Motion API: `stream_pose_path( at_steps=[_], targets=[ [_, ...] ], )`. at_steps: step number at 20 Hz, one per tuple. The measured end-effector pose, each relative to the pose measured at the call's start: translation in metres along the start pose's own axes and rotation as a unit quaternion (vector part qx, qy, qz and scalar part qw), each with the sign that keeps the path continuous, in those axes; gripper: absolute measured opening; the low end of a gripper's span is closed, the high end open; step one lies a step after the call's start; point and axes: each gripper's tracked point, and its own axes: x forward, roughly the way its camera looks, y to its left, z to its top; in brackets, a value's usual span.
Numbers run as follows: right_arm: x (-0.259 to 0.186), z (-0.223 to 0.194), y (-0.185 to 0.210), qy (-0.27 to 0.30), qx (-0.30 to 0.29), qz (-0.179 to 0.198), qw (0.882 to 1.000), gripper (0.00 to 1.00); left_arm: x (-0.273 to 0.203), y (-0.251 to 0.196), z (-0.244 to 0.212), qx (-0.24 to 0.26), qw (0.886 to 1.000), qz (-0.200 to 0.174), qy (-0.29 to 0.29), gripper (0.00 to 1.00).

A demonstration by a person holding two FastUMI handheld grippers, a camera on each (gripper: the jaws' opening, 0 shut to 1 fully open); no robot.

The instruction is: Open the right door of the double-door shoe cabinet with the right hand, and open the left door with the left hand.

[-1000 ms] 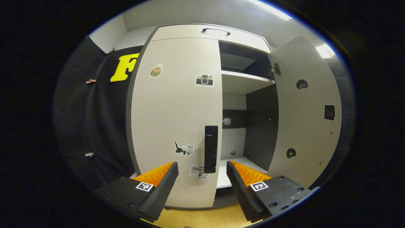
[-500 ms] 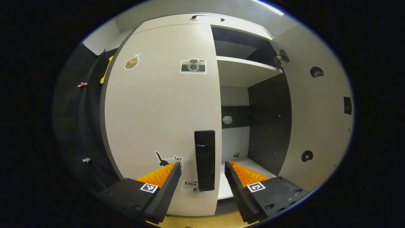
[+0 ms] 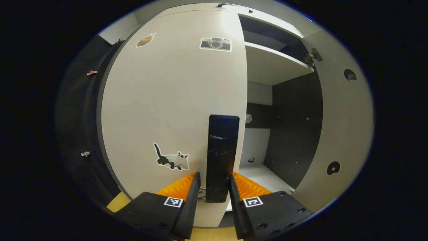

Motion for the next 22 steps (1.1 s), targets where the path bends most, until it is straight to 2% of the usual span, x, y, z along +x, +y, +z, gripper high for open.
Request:
stream_pose_path(
  at_steps=[2, 6, 9, 11, 18, 22],
  targets=[
    [0.002, -0.006, 0.000, 0.005, -0.015, 0.001, 1.000, 0.98, 0.001, -0.001, -0.001, 0.000, 1.000, 0.003, 0.003, 0.37],
    [0.003, -0.012, 0.004, 0.013, -0.013, 0.017, 1.000, 0.99, 0.000, -0.001, -0.001, 0.011, 1.000, 0.006, 0.004, 0.29],
    [0.003, -0.012, 0.002, 0.013, -0.011, 0.023, 1.000, 0.99, 0.001, -0.001, -0.002, 0.003, 1.000, 0.002, 0.004, 0.14],
    [0.001, -0.012, 0.001, 0.013, -0.010, 0.028, 0.999, 0.99, 0.001, -0.001, -0.003, 0.010, 1.000, 0.011, 0.003, 0.08],
    [0.004, -0.005, -0.010, 0.006, -0.012, 0.041, 0.999, 0.99, -0.006, 0.001, -0.003, 0.000, 1.000, 0.025, 0.008, 0.08],
    [0.006, -0.007, -0.010, 0.012, -0.011, 0.066, 0.998, 0.99, -0.026, 0.002, 0.004, 0.009, 0.999, 0.041, -0.001, 0.08]
  ],
)
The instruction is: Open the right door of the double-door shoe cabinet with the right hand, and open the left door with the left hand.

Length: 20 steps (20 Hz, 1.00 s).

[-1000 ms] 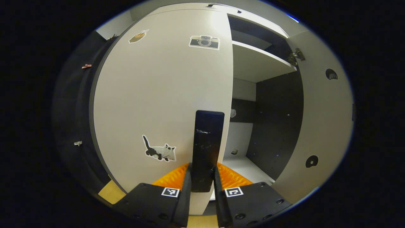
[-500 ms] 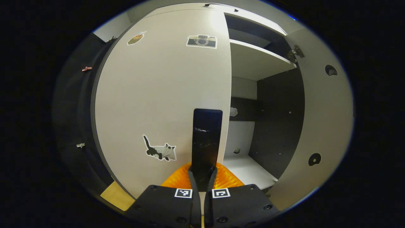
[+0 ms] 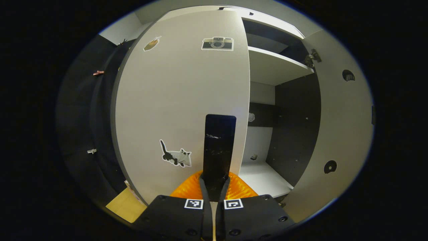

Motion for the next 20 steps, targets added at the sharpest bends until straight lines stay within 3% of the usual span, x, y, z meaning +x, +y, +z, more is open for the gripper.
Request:
stream_pose_path(
  at_steps=[6, 20],
  targets=[
    [0.005, -0.024, 0.021, 0.037, -0.012, 0.048, 0.998, 0.99, -0.030, 0.011, 0.005, -0.010, 1.000, 0.020, 0.000, 0.08],
    [-0.011, -0.008, 0.055, -0.020, -0.035, -0.053, 0.998, 0.99, -0.084, 0.055, -0.002, -0.009, 0.999, -0.047, -0.023, 0.08]
  ],
)
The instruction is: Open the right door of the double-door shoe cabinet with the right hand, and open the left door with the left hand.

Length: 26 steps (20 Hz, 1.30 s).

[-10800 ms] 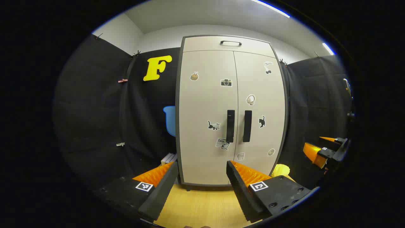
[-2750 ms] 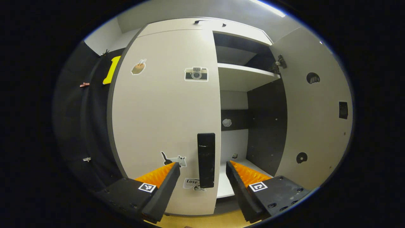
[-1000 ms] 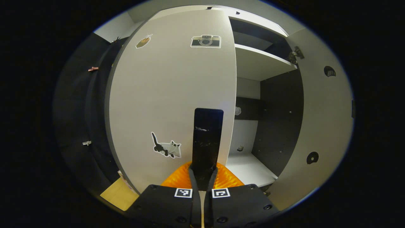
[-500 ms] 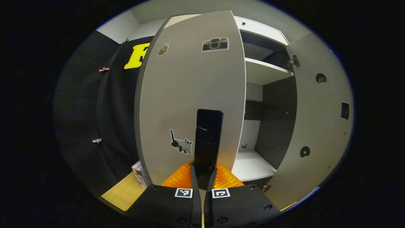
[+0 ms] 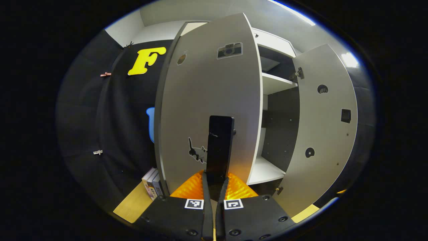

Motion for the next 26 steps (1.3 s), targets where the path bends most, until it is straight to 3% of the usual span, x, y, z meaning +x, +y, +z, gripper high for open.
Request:
stream_pose_path(
  at_steps=[3, 7, 11, 18, 22, 26],
  targets=[
    [-0.006, -0.001, 0.005, -0.006, -0.013, -0.016, 1.000, 0.98, -0.016, 0.019, 0.002, -0.019, 1.000, -0.008, -0.003, 0.08],
    [-0.015, 0.004, 0.022, -0.026, -0.001, -0.018, 1.000, 0.99, -0.033, 0.042, 0.002, 0.007, 1.000, -0.007, -0.013, 0.08],
    [-0.016, 0.002, 0.018, -0.026, -0.021, -0.036, 0.999, 0.98, -0.050, 0.075, 0.003, 0.034, 0.999, 0.019, -0.019, 0.07],
    [-0.017, 0.006, 0.014, -0.025, -0.006, -0.047, 0.999, 0.98, -0.061, 0.159, 0.006, 0.023, 0.997, 0.070, -0.036, 0.05],
    [-0.023, -0.001, 0.019, -0.021, -0.010, -0.046, 0.999, 0.98, -0.060, 0.167, 0.005, -0.001, 0.999, 0.024, -0.037, 0.05],
    [-0.032, -0.006, 0.017, -0.016, -0.004, -0.054, 0.998, 0.98, -0.067, 0.167, 0.004, 0.041, 0.998, 0.040, -0.033, 0.05]
  ],
)
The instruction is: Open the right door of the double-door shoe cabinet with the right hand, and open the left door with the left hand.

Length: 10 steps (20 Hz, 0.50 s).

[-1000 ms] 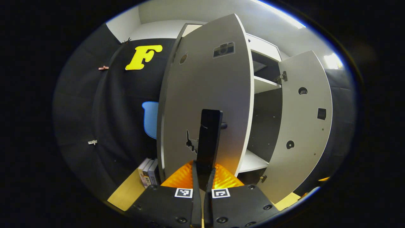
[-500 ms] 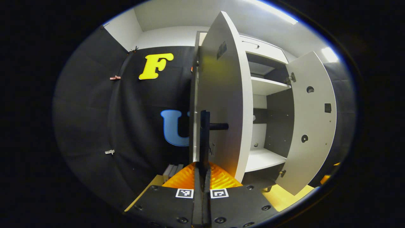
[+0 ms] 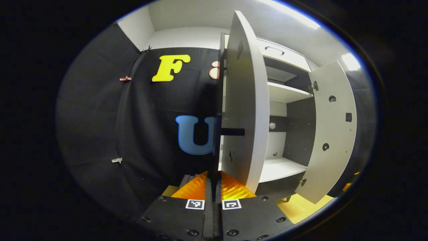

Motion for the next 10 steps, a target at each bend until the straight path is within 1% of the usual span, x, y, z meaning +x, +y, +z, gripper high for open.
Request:
stream_pose_path(
  at_steps=[1, 3, 5, 8, 10],
  targets=[
    [-0.002, 0.000, -0.003, -0.002, 0.004, -0.005, 1.000, 0.98, -0.004, 0.000, 0.000, 0.015, 1.000, 0.000, 0.001, 0.05],
    [-0.005, 0.000, -0.007, -0.002, 0.010, -0.013, 1.000, 0.99, -0.015, -0.001, 0.003, 0.022, 1.000, -0.004, 0.003, 0.05],
    [-0.007, 0.000, -0.010, -0.003, 0.010, -0.017, 1.000, 0.98, -0.030, 0.003, 0.010, 0.012, 1.000, 0.004, -0.003, 0.05],
    [-0.010, 0.008, -0.010, -0.009, 0.009, -0.018, 1.000, 0.98, -0.059, 0.002, 0.021, -0.024, 0.999, 0.012, -0.023, 0.05],
    [-0.011, 0.016, -0.008, -0.016, 0.006, -0.016, 1.000, 0.98, -0.078, 0.004, 0.015, -0.029, 0.999, 0.024, -0.026, 0.05]
  ],
)
